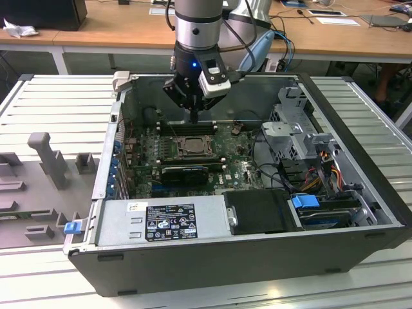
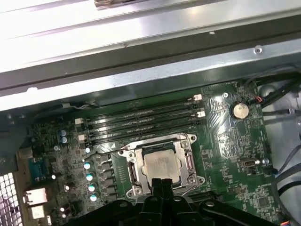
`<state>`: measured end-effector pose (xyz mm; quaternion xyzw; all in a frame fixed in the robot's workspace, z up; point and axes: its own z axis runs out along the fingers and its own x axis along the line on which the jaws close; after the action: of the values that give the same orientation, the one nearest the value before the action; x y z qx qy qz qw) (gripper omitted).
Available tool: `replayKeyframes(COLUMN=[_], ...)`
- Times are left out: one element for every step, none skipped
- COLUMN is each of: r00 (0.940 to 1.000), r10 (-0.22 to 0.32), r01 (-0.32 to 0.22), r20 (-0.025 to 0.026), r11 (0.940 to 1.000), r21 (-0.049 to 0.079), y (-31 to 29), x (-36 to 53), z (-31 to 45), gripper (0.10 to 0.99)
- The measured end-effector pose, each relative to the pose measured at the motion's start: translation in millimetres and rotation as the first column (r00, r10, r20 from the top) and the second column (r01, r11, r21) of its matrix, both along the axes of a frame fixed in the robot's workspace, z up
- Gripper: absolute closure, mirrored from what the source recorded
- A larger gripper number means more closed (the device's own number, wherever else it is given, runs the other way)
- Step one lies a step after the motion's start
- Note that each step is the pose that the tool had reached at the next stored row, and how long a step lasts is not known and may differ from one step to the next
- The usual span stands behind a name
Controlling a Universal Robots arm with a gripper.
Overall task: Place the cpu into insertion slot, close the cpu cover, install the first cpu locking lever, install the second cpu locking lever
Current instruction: 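Install the first cpu locking lever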
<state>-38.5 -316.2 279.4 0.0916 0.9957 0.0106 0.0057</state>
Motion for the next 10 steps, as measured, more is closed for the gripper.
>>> replayKeyframes(r00=[1.0,0.9999,0.9998,0.9997,0.9996,0.9991,0.9982,0.9969,0.9925,0.9861], r10=[0.007,0.009,0.011,0.014,0.019,0.036,0.055,0.075,0.12,0.165], r01=[-0.007,-0.009,-0.011,-0.014,-0.019,-0.036,-0.055,-0.075,-0.12,-0.165], r20=[0.0048,0.0093,0.0168,0.0214,0.0226,0.0228,0.0227,0.0226,0.0227,0.0227], r11=[1.0,1.0,0.9999,0.9999,0.9998,0.9994,0.9985,0.9972,0.9928,0.9863], r21=[0.0,0.0,0.0,0.0,0.0,0.0,0.0,0.0,0.0,0.0], y=[-0.1,-0.3,-0.4,-0.4,-0.4,-0.4,-0.4,-0.4,-0.4,-0.4], x=[-0.1,-0.1,-0.3,-0.4,-0.3,-0.4,-0.4,-0.4,-0.4,-0.4], z=[0.1,0.1,0.3,1.2,1.7,1.6,1.7,1.8,1.7,1.7], gripper=[0.98,0.98,0.98,0.98,0.98,0.98,0.98,0.98,0.98,0.98])
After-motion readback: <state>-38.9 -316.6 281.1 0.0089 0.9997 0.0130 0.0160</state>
